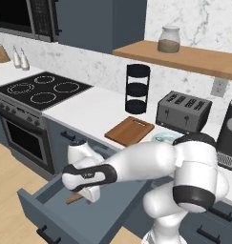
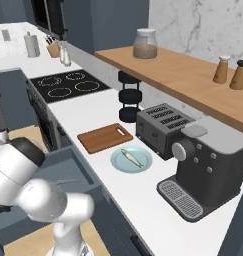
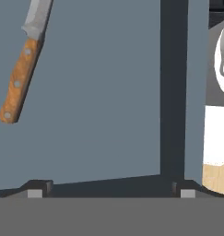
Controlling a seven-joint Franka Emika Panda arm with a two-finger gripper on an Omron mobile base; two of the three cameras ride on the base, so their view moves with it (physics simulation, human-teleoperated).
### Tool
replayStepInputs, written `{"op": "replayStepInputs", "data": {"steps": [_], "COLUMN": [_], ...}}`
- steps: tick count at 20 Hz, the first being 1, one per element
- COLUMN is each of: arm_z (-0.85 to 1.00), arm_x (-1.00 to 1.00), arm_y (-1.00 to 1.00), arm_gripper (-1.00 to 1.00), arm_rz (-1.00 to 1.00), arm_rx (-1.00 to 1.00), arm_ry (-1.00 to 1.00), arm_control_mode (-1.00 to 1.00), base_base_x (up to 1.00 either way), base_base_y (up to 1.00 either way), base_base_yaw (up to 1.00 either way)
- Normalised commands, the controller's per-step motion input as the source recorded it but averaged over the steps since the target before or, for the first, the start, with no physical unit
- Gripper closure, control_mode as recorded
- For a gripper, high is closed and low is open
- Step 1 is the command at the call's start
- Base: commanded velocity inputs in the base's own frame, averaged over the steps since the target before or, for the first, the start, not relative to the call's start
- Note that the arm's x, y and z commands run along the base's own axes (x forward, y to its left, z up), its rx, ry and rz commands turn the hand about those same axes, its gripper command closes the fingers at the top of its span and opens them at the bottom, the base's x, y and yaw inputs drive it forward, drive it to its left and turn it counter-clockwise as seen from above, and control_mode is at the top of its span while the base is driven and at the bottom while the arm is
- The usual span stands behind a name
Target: Pick up the knife from the drawer and place it on the cutting board. Then place the meat from the plate to the cutting board.
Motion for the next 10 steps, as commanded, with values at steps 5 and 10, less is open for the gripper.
{"op": "replayStepInputs", "data": {"steps": [5,10], "arm_z": [-0.17,-0.02], "arm_x": [0.46,0.56], "arm_y": [-0.22,-0.07], "arm_gripper": [-1.0,-1.0], "arm_rz": [0.0,0.0], "arm_rx": [0.0,0.01], "arm_ry": [-0.03,-0.01], "arm_control_mode": [-1.0,-1.0], "base_base_x": [0.0,0.0], "base_base_y": [0.0,0.0], "base_base_yaw": [0.0,0.0]}}
